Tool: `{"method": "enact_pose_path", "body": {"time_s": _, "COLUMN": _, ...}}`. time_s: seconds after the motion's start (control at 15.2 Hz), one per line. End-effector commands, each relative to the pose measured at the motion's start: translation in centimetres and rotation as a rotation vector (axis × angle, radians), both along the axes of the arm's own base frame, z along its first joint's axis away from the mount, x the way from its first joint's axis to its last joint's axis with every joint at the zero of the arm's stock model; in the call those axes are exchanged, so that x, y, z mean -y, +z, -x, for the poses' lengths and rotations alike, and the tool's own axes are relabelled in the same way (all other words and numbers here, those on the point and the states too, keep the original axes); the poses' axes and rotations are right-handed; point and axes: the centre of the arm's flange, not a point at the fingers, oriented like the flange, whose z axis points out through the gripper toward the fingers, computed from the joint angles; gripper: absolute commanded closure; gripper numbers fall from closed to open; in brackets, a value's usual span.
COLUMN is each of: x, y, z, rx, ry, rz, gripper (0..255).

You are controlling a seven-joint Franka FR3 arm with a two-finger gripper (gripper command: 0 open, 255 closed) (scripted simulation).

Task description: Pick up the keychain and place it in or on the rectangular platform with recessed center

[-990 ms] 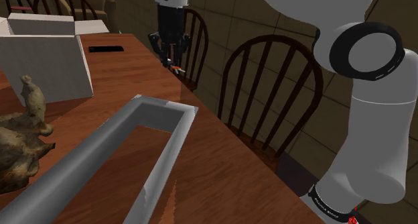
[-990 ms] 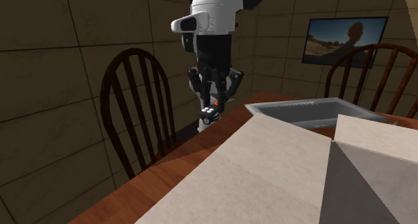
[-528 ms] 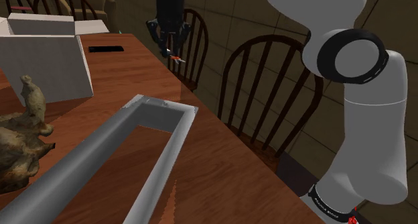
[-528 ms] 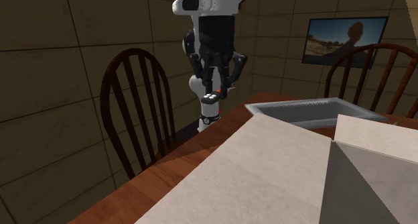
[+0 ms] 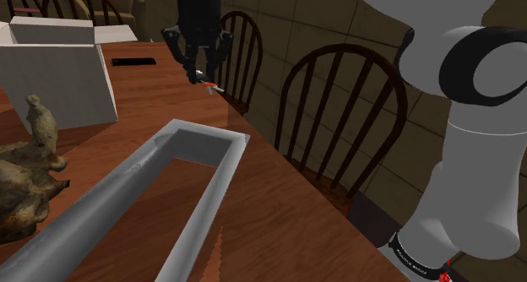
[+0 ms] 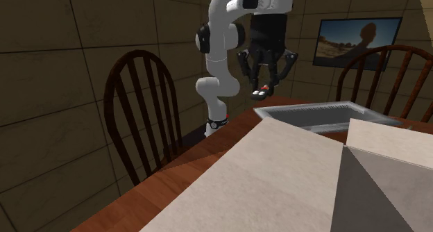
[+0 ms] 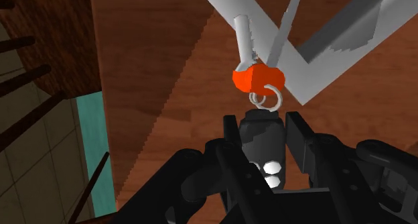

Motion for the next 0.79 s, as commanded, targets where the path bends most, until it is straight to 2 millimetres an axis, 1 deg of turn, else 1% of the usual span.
{"method": "enact_pose_path", "body": {"time_s": 0.0, "x": -1.9, "y": 0.1, "z": 1.7, "rx": 0.0, "ry": -0.001, "rz": 0.0, "gripper": 255}}
{"method": "enact_pose_path", "body": {"time_s": 0.73, "x": -12.8, "y": 0.7, "z": 11.2, "rx": 0.0, "ry": -0.001, "rz": 0.0, "gripper": 255}}
